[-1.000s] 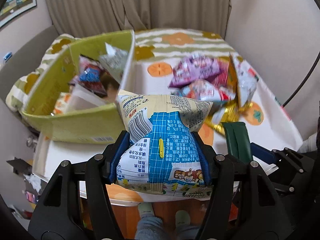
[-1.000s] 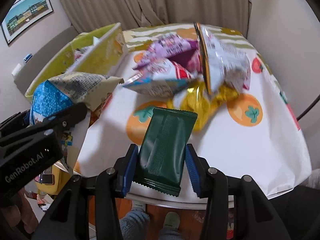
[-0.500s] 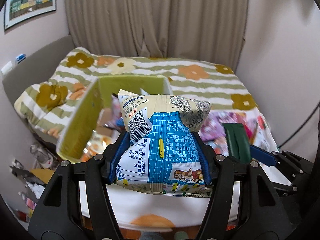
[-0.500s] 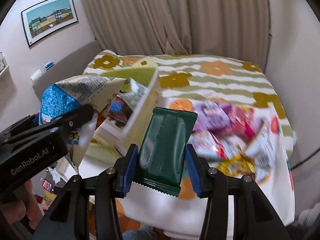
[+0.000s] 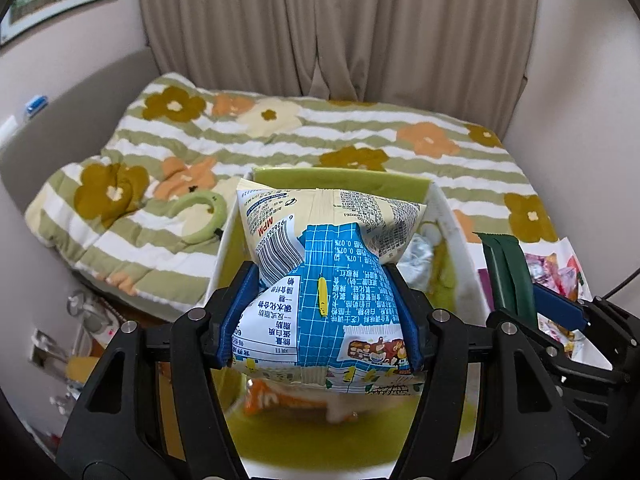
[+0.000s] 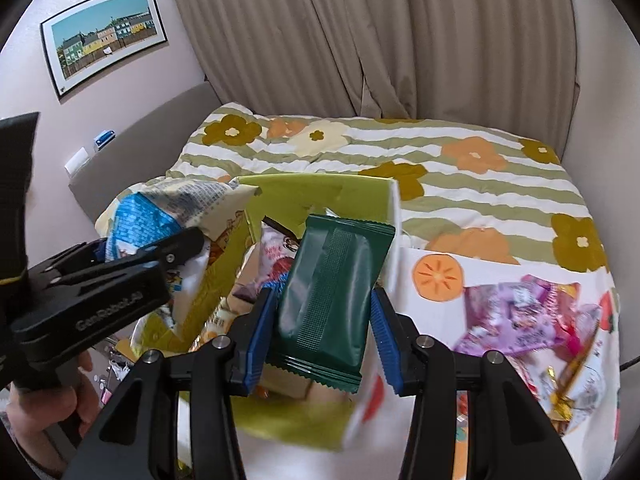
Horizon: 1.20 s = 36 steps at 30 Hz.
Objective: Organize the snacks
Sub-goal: 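Carry the blue-white packet and green bar over the yellow-green box with both tools, then open both tools to drop the packet and bar into the box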
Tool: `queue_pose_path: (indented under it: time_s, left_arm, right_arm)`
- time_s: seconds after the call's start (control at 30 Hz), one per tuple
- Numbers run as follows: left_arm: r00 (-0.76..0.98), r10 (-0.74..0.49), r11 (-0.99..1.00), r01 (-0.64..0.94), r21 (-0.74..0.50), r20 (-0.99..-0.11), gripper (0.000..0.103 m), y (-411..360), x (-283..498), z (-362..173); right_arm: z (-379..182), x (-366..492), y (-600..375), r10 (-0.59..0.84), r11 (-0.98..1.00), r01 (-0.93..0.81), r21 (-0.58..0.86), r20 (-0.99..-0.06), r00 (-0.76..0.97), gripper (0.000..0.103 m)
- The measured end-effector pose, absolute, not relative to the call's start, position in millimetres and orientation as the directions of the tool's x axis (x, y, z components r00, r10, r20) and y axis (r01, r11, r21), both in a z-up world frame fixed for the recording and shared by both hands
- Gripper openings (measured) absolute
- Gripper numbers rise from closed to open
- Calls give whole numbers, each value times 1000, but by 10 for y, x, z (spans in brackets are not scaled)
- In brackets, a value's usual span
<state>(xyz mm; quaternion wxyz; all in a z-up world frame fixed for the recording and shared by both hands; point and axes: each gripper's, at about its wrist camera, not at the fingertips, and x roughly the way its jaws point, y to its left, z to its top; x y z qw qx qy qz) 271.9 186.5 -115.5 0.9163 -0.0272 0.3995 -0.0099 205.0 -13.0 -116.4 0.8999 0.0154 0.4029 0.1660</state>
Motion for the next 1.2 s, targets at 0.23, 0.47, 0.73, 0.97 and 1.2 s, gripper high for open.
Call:
queue_pose_path:
  time_s: [0.23,0.47,0.73,0.97,1.2]
  left_arm:
    - [630,-63,998,24,-62,-774,103,2069,3059,-1465]
    - [603,-73,997,39,-62,-794,103,2178,2963,-1631]
    - [585,-7,1000,-5,-12,-811,103,2192,2822,-1643]
    - [594,35,999,-35,18,-804,103,2252,2678,-1532]
    - [596,26,998,-55,-8,-803,103,2294,2546,-1519]
  right_arm:
    - [-1343,2326,140,266,959,-241,148,-762,590,44]
    - [-1478,2401,161,248,961,-246,128,-795,553,44]
    - [-1595,2518,151,270,948,-287,135,-817,509,44]
    - [-1642,2571,173,355,909,-368,193,-822,446,98]
    - [-1614,2404,113,392,896,-394,205,-782,485,103]
